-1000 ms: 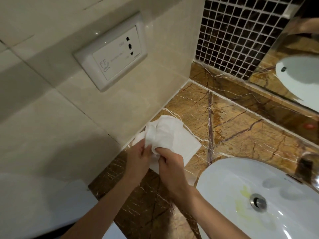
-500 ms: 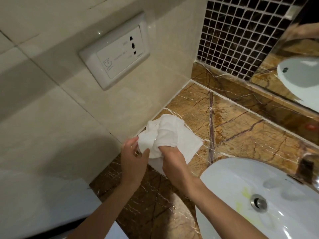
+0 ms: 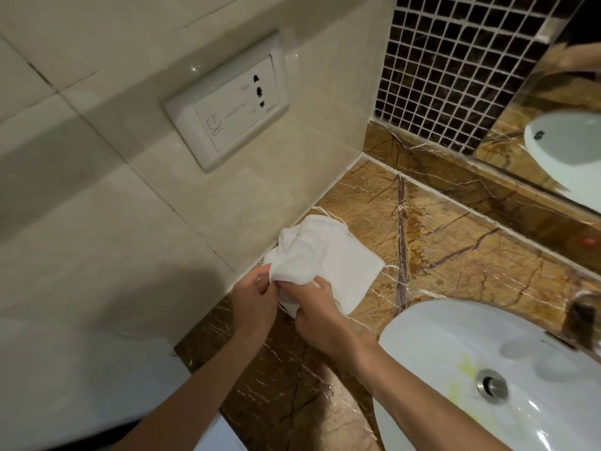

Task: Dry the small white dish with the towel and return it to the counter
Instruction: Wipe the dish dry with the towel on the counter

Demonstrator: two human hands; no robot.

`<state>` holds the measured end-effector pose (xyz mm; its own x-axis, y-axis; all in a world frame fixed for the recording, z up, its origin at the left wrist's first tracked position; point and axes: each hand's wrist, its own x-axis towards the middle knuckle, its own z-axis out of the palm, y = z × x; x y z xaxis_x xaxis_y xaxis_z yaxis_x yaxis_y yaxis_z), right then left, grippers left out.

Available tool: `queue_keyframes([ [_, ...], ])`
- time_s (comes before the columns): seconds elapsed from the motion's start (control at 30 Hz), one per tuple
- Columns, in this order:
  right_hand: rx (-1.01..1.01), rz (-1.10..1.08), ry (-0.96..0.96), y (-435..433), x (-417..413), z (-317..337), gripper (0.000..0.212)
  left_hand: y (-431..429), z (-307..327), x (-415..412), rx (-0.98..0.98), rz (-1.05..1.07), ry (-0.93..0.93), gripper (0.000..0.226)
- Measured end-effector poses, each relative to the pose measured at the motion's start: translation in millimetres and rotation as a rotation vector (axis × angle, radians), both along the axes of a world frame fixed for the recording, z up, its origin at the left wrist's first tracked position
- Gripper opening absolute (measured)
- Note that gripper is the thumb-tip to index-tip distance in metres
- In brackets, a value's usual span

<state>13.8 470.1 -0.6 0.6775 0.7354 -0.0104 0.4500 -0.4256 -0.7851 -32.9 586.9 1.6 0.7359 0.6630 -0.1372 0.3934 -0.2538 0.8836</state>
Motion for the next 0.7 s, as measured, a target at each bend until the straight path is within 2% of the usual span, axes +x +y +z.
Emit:
queue_keyframes([
  [0.07, 0.005, 0.047, -0.067, -3.1, 0.1, -2.2, 0.069, 4.9, -0.6, -2.4, -0.022, -0.033, 0.002, 0.023],
  [0.17, -0.090, 0.090, -0.153, -11.3, 2.8, -9.4, 0.067, 7.1, 0.3, -4.4, -0.083, -0.072, -0.012, 0.032],
  [0.23, -0.144, 0.130, -0.223, -18.1, 5.6, -15.3, 0.066, 5.9, -1.1, -3.5, -0.147, -0.029, -0.005, 0.036],
  [0.37, -0.218, 0.187, -0.339, -34.3, 13.4, -21.6, 0.048, 6.1, -9.9, -0.4, -0.231, 0.064, 0.043, 0.037],
  [0.5, -0.298, 0.224, -0.442, -40.9, 19.0, -33.4, 0.072, 4.8, -9.7, 4.0, -0.226, 0.090, 0.052, 0.035],
  [0.57, -0.230, 0.134, -0.400, -42.5, 15.8, -40.4, 0.067, 6.6, -8.1, 6.1, -0.224, 0.095, 0.046, 0.034],
  [0.63, -0.087, -0.082, -0.219, -44.0, 15.8, -41.8, 0.047, 10.3, -7.0, 8.6, -0.249, 0.123, 0.038, 0.034],
  [0.7, 0.039, -0.316, -0.014, -45.5, 21.8, -42.0, 0.037, 13.6, -4.1, 12.2, -0.333, 0.189, 0.031, 0.035],
])
